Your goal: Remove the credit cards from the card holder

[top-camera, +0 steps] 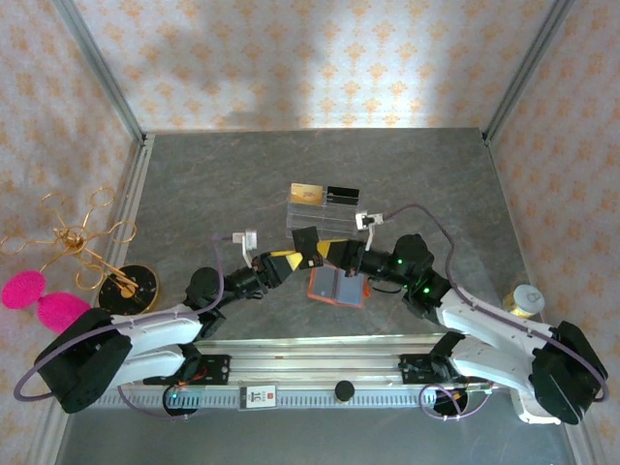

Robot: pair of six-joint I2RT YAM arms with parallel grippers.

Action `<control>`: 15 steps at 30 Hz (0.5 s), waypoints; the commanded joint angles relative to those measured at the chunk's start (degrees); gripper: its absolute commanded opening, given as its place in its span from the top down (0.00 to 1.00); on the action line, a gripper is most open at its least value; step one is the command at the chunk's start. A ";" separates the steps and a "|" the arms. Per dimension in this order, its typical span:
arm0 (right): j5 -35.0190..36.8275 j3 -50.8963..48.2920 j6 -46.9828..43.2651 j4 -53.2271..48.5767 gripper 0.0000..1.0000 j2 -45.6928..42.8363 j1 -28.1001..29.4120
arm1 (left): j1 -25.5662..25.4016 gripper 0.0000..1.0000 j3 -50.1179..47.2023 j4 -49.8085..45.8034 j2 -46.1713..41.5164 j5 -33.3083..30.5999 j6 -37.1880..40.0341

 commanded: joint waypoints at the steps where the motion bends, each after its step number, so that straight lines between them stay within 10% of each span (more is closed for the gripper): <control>1: 1.58 1.20 0.96 4.42 1.00 0.70 0.89 | -0.28 0.79 0.50 6.38 1.05 2.10 -0.81; 9: 9.09 2.18 -0.12 -0.29 0.93 0.31 1.10 | -0.50 1.00 2.15 -0.01 -0.31 1.55 0.96; 15: 24.45 8.09 -10.65 -26.76 0.89 -9.16 -0.57 | -0.42 1.00 13.53 -34.53 -7.16 -3.35 19.49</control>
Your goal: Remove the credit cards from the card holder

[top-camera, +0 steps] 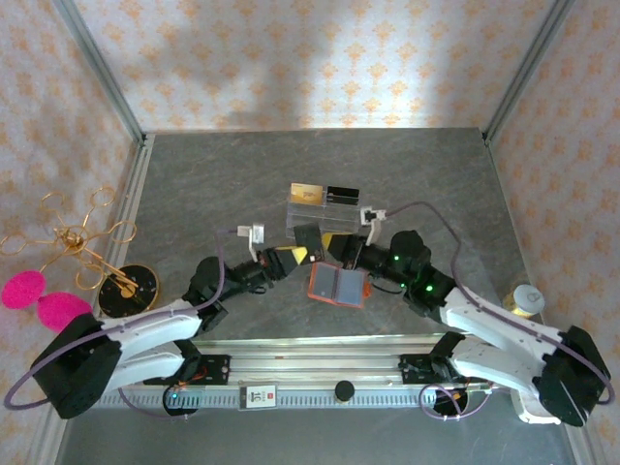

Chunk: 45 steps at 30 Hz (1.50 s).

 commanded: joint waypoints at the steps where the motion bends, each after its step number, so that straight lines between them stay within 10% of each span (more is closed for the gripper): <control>1: 12.01 3.06 -6.18 -14.43 0.88 -6.57 -1.89 | -0.30 1.00 9.43 -22.80 -3.43 -4.19 16.47; 9: 22.12 0.86 -2.45 -30.08 0.92 -13.93 -4.52 | -0.15 1.00 38.52 -61.13 10.49 -12.92 54.55; 20: 31.47 0.67 -1.43 -41.52 0.95 -20.94 -6.00 | -0.47 1.00 71.00 -90.03 37.33 -17.64 84.76; 35: 35.65 0.59 -0.07 -46.02 0.96 -21.07 -6.67 | -2.40 1.00 101.76 -108.51 61.28 -23.80 102.09; 45: 35.77 -0.22 0.45 -45.13 0.96 -18.21 -6.88 | -0.27 1.00 94.77 -103.46 57.90 -23.06 107.06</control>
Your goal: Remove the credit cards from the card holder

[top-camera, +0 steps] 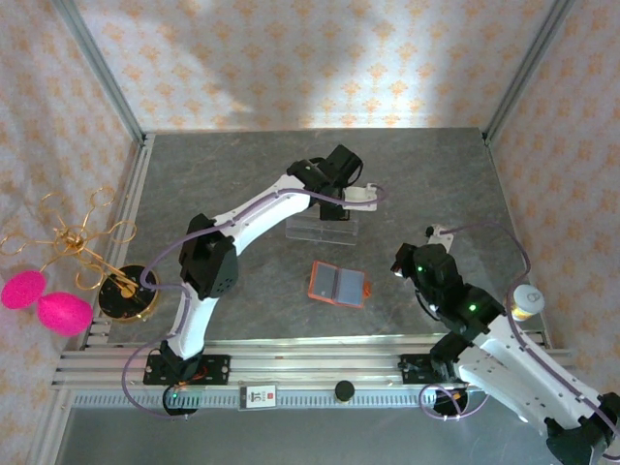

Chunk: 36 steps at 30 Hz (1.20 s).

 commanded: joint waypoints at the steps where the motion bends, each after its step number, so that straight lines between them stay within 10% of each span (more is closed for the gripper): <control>1: 1.39 -0.87 0.91 0.27 0.96 0.45 -0.34 | 1.46 1.00 -2.94 1.03 -3.00 -0.10 3.02; 36: -2.44 -2.29 0.91 3.01 0.96 3.06 -1.46 | 3.16 1.00 -4.66 12.67 -1.32 -2.99 1.71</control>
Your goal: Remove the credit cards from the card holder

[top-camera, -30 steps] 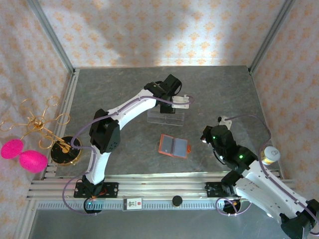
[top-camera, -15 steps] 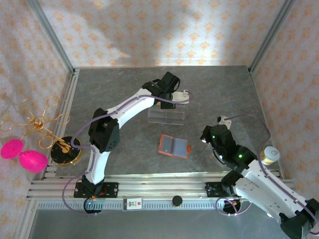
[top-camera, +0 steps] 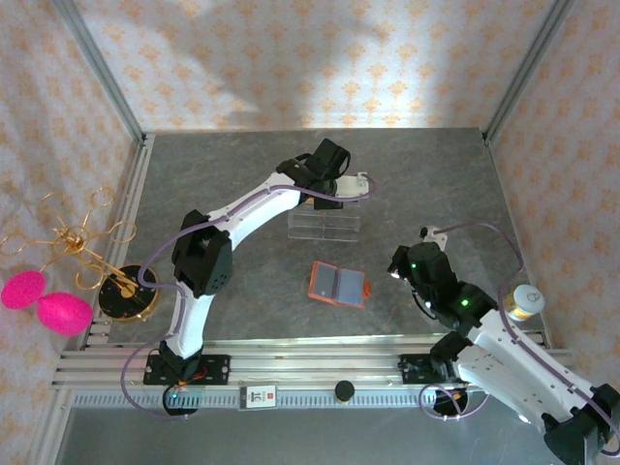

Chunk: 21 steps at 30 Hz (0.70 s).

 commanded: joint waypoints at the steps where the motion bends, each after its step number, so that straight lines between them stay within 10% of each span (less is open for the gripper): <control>1: -0.17 -0.82 0.56 1.53 0.96 -0.01 -0.42 | -0.16 1.00 0.01 0.93 -0.02 -1.68 -0.11; 21: -1.04 0.27 0.83 1.36 0.96 -0.25 -0.41 | -0.33 1.00 -0.53 -0.06 2.96 -1.16 -0.57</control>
